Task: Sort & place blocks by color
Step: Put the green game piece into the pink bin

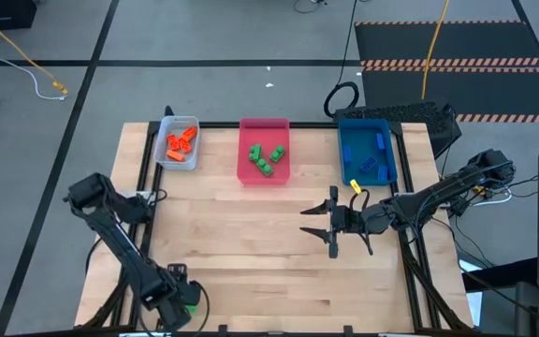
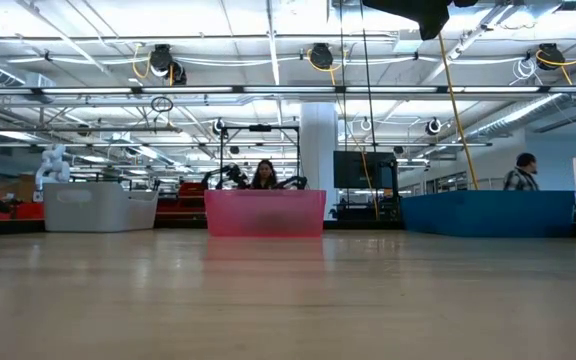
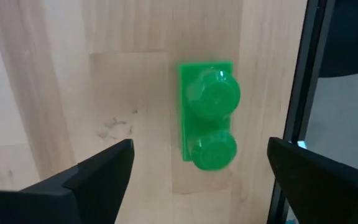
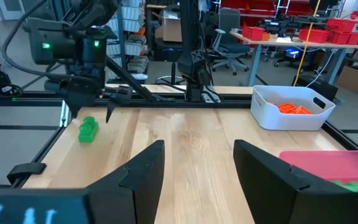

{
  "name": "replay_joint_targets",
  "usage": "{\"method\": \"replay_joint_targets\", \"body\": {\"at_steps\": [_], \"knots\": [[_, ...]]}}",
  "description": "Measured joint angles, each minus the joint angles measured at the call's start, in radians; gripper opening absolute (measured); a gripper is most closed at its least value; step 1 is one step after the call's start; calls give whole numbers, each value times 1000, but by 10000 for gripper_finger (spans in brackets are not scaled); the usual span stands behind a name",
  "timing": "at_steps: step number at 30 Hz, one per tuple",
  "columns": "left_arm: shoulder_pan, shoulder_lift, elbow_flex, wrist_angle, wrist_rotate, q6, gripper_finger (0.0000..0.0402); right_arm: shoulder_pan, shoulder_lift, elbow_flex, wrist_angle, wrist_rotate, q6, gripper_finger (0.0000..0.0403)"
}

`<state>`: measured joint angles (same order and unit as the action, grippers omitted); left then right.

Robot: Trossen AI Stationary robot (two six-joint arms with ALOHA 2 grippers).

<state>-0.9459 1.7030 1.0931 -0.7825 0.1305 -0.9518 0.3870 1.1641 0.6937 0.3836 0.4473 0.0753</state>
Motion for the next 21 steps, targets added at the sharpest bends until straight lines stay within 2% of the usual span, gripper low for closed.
{"method": "replay_joint_targets", "body": {"at_steps": [6, 13, 17, 21], "knots": [[0, 61, 0, 97, 0, -11, 369, 0, 0, 0, 0, 0, 0, 187], [0, 153, 8, 28, -5, 16, 346, 0, 0, 0, 0, 0, 0, 187], [10, 162, 7, 14, -5, 35, 311, 0, 0, 0, -1, 0, -1, 187], [38, 158, 3, 3, 8, 66, 247, 0, 0, 0, 0, 0, -1, 187]]}}
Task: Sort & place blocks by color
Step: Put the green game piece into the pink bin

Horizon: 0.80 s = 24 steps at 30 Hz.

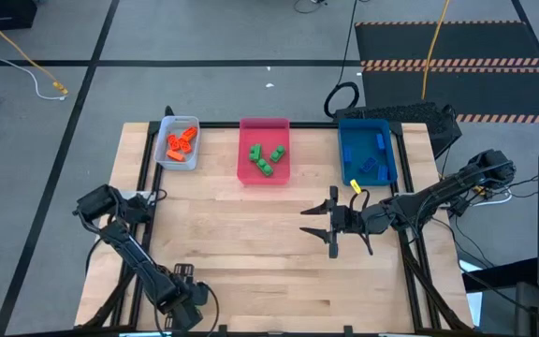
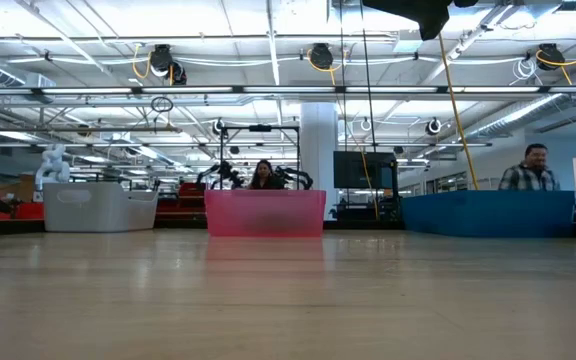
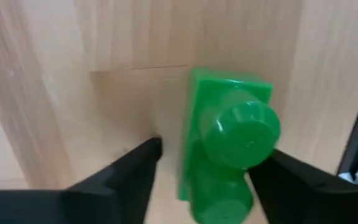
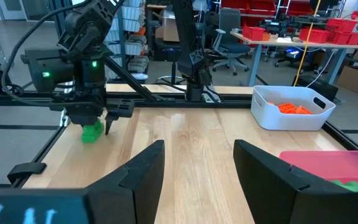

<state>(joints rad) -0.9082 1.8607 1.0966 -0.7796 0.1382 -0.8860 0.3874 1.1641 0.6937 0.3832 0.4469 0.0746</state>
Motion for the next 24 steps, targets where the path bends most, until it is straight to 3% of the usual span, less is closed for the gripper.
{"method": "replay_joint_targets", "body": {"at_steps": [5, 14, 17, 24], "knots": [[73, -28, -4, -6, 21, 124, 133, 0, 0, 0, 0, 0, -1, 187], [344, -194, -7, -12, -154, 382, 131, 0, 0, 0, 1, 0, -10, 187], [465, -266, -6, -1, -268, 498, 131, 0, 0, 0, 1, 0, -16, 187], [771, -358, -4, 159, -401, 791, 131, 0, 0, 0, 1, 0, -16, 187]]}}
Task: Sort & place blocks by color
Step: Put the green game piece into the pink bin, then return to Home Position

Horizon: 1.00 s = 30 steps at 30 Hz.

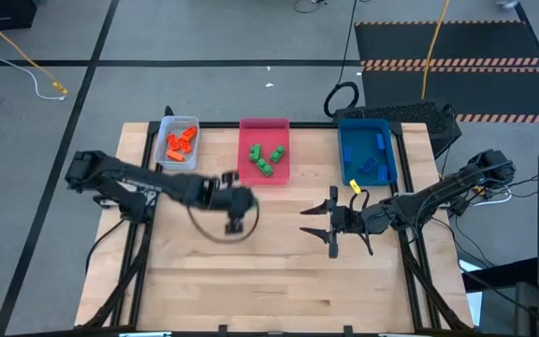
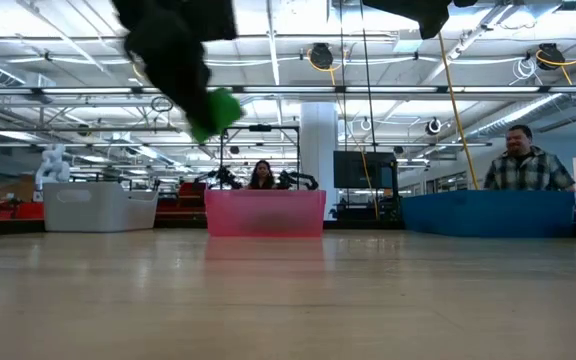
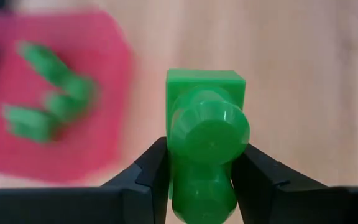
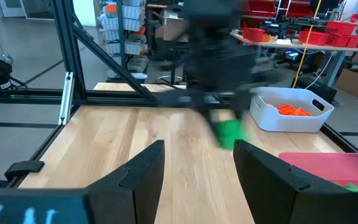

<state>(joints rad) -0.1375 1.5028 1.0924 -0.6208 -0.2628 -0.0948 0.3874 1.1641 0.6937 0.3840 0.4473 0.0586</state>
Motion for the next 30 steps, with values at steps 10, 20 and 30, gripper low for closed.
{"method": "replay_joint_targets", "body": {"at_steps": [10, 20, 30], "knots": [[349, 36, 1, 364, 32, 200, 167, 0, 0, 0, 0, 0, -5, 187], [581, 100, 3, 592, 207, 118, 150, 0, 0, 0, -1, 0, -30, 187], [569, 62, 1, 577, 238, 100, 149, -1, 0, 0, -28, 0, -45, 187]]}}
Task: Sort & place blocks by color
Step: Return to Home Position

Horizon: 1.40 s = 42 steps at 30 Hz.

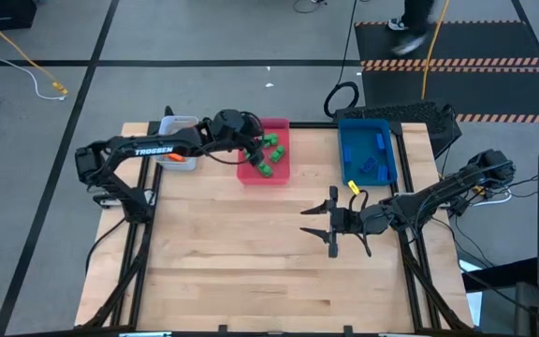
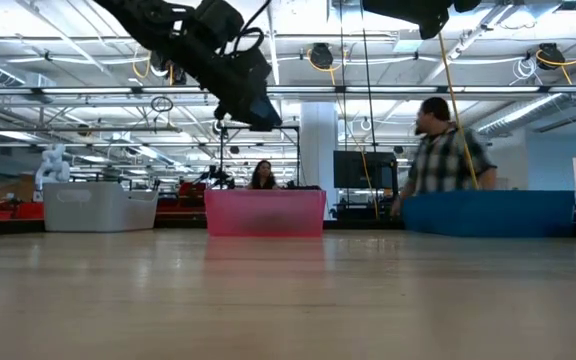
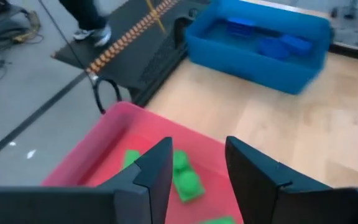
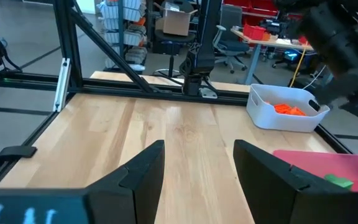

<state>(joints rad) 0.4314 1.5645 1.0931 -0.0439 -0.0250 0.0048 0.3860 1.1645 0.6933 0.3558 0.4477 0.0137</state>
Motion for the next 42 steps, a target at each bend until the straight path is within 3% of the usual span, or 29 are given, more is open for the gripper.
{"method": "replay_joint_targets", "body": {"at_steps": [3, 9, 15, 21, 25, 30, 33, 42], "knots": [[-38, -45, 0, -51, 52, -17, 154, 0, 0, 0, -4, 5, -12, 187], [-150, -147, 1, -161, 89, -57, 156, 0, 0, 0, 0, 158, -30, 187], [-311, -214, 0, -221, 71, -41, 154, 2, 0, 0, 29, 154, -55, 187], [-449, -234, -26, -201, -33, -31, 110, -2, 1, 0, -21, 211, -44, 187], [-515, -232, -137, -111, -37, -70, 68, -29, 17, 0, -133, 219, 88, 187], [-546, -235, -325, 137, -38, -116, 12, -84, 39, 0, -208, 150, 209, 187], [-543, -254, -394, 246, -39, -124, 7, -128, 63, 0, -204, 124, 265, 180], [-514, -329, -504, 254, -39, -138, 6, -279, 169, 0, -208, -63, 260, 110]]}}
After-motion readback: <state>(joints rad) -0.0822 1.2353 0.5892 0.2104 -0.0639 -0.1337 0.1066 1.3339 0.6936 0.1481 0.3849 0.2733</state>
